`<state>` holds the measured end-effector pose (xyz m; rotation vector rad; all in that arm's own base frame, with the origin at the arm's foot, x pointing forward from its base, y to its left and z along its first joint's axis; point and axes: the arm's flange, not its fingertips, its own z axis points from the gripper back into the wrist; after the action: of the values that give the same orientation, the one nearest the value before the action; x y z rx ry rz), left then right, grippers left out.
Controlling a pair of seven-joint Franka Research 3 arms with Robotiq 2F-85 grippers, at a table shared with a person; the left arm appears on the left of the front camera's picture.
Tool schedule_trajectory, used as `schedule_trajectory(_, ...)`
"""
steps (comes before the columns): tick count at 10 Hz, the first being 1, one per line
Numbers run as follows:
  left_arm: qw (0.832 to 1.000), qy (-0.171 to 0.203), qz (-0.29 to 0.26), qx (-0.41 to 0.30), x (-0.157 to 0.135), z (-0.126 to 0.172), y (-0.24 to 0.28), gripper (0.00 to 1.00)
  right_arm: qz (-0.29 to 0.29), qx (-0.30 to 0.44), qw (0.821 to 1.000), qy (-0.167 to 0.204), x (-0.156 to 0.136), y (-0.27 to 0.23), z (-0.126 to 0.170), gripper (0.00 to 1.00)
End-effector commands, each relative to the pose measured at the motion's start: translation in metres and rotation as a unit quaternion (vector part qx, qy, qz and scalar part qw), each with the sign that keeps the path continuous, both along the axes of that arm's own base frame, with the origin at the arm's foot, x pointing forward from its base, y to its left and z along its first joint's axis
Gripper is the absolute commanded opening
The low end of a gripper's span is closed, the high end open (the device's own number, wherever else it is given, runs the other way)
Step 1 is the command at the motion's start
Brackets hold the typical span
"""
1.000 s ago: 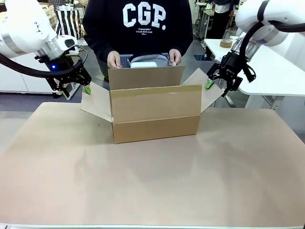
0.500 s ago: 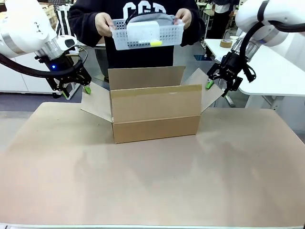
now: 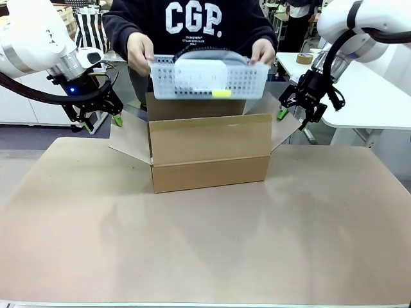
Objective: Pack the gift set into the box.
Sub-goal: Lift both hands away from the flaps of the Package Box.
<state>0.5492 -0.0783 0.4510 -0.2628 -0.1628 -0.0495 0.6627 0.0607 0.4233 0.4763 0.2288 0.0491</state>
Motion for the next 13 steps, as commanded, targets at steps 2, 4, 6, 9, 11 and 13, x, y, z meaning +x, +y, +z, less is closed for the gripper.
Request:
schedule_trajectory(2,1.000,0.000,0.009,0.007,-0.0004,0.0026,-0.0012,1.00,0.001,-0.012,1.000,-0.004,-0.0002,-0.0008,0.0029,1.00)
schedule_trajectory(4,1.000,0.000,0.009,0.007,-0.0004,0.0026,-0.0012,1.00,0.001,-0.012,1.000,-0.004,-0.0002,-0.0008,0.0029,1.00)
schedule_trajectory(6,1.000,0.000,0.009,0.007,-0.0004,0.0026,-0.0012,1.00,0.001,-0.012,1.000,-0.004,-0.0002,-0.0008,0.0029,1.00)
schedule_trajectory(9,1.000,0.000,0.009,0.007,-0.0004,0.0026,-0.0012,1.00,0.001,-0.012,1.000,-0.004,-0.0002,-0.0008,0.0029,1.00)
schedule_trajectory(11,1.000,0.000,0.009,0.007,-0.0004,0.0026,-0.0012,1.00,0.001,-0.012,1.000,-0.004,-0.0002,-0.0008,0.0029,1.00)
schedule_trajectory(13,1.000,0.000,0.009,0.007,-0.0004,0.0026,-0.0012,1.00,0.001,-0.012,1.000,-0.004,-0.0002,-0.0008,0.0029,1.00)
